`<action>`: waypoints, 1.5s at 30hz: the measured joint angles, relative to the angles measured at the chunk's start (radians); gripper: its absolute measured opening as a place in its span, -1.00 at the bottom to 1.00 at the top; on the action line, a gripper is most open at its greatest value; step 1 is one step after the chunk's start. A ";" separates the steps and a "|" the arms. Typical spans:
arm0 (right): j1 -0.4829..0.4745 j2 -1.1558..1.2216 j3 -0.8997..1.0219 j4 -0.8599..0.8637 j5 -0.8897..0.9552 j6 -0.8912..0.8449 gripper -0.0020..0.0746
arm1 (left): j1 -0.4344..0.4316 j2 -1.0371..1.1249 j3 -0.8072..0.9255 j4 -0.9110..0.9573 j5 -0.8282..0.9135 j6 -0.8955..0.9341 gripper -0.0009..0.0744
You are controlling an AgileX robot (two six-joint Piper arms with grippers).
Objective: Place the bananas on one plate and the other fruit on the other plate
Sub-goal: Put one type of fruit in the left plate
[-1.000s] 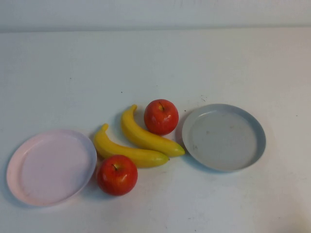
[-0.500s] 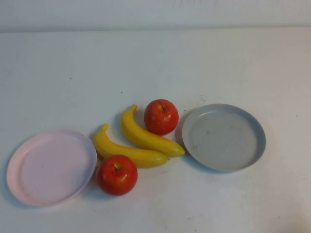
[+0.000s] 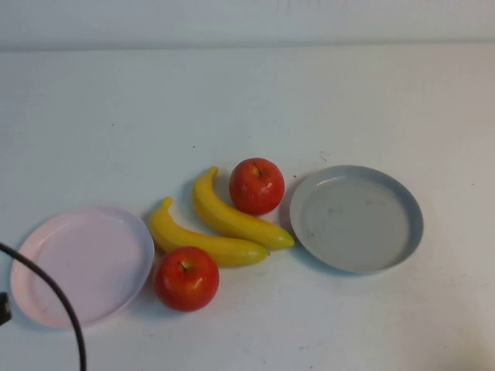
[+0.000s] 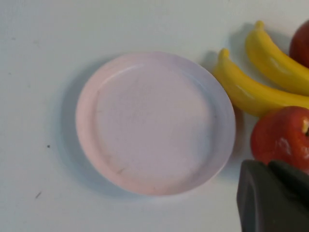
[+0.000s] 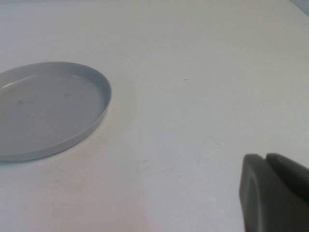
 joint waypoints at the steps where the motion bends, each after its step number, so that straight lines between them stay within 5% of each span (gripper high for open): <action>1: 0.000 0.000 0.000 0.000 0.000 0.000 -0.99 | 0.000 0.035 -0.005 -0.031 -0.003 0.050 -0.98; 9: 0.000 0.000 0.000 0.000 0.000 0.000 -0.99 | -0.015 0.278 -0.012 -0.370 -0.070 0.438 -0.98; 21: 0.000 0.000 0.000 0.000 0.000 0.000 -0.99 | -0.343 0.475 -0.012 -0.413 -0.166 0.519 -0.98; 29: 0.000 0.000 0.000 0.000 0.000 0.000 -0.99 | -0.460 0.594 -0.029 -0.224 -0.184 0.417 -0.98; 45: 0.000 0.000 0.000 0.000 0.000 0.000 -0.99 | -0.481 0.699 -0.320 -0.002 -0.002 0.349 -0.89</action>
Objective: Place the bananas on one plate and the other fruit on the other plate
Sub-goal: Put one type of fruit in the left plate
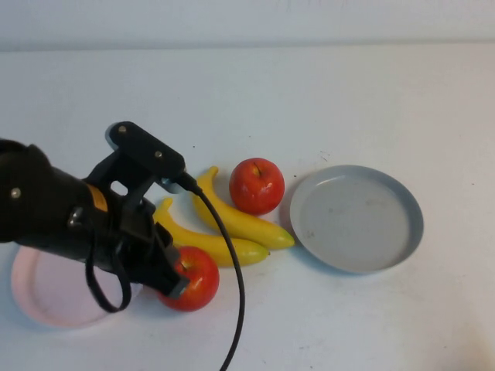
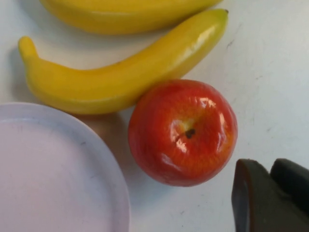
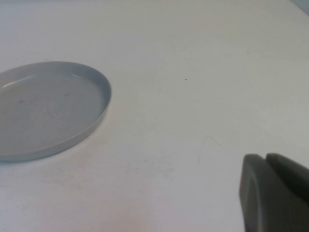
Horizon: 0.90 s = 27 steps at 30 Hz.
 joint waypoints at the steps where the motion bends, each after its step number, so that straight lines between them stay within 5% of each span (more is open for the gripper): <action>1: 0.000 0.000 0.000 0.000 0.000 0.000 -0.99 | 0.000 0.019 -0.011 0.002 0.016 0.000 -0.84; 6: 0.000 0.000 0.000 0.000 0.000 0.000 -0.99 | 0.000 0.105 -0.033 0.008 0.051 0.000 -0.38; 14: 0.000 0.000 0.000 0.002 0.000 0.000 -0.99 | 0.000 0.160 -0.043 0.008 0.041 -0.007 0.64; 27: 0.000 0.000 0.000 0.002 0.000 0.000 -0.99 | -0.065 0.206 -0.045 0.037 -0.039 -0.005 0.78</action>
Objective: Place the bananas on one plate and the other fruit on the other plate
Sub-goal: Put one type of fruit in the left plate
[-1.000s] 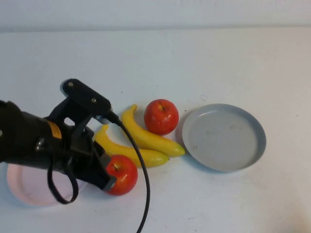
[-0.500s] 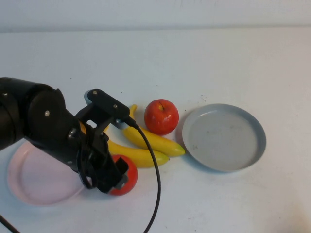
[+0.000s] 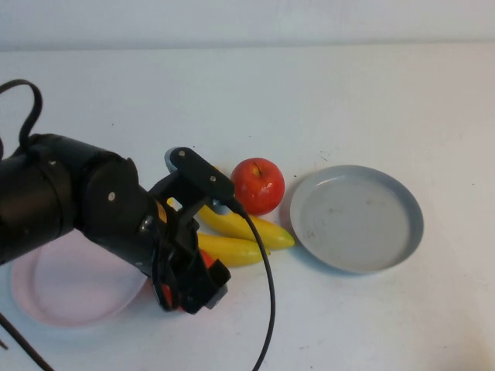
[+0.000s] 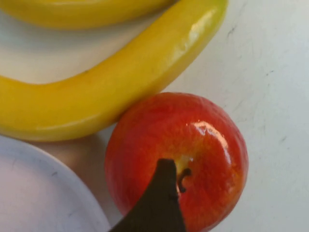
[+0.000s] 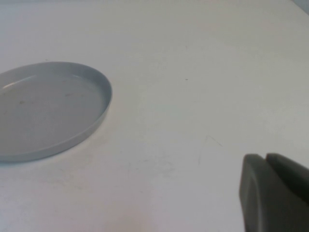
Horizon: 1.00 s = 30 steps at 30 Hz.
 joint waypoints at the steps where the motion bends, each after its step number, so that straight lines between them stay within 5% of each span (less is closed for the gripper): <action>1: 0.000 0.000 0.000 0.000 0.000 0.000 -0.99 | -0.008 0.008 0.000 0.014 -0.002 0.000 0.78; 30: 0.000 0.000 0.000 0.000 0.000 0.000 -0.99 | -0.013 0.084 0.000 0.176 -0.034 -0.213 0.78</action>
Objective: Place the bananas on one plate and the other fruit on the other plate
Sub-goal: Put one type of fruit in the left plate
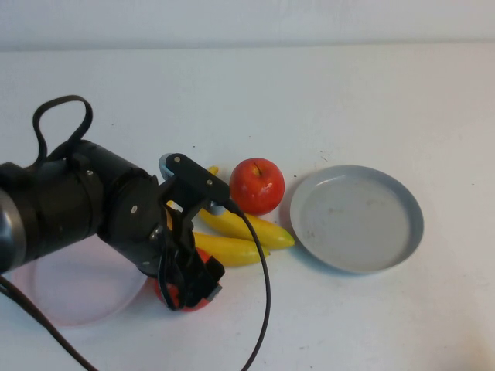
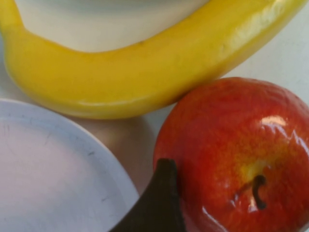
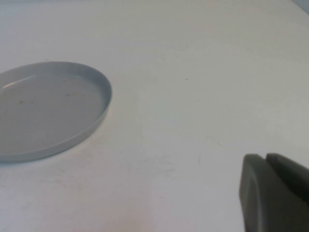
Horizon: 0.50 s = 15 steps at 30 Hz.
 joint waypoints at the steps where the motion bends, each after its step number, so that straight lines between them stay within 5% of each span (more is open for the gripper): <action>1: 0.000 0.000 0.000 0.000 0.000 0.000 -0.99 | 0.000 0.002 0.000 0.000 -0.005 0.000 0.78; 15: 0.000 0.000 0.000 0.000 0.000 0.000 -0.99 | 0.000 0.034 -0.008 0.007 -0.033 -0.014 0.76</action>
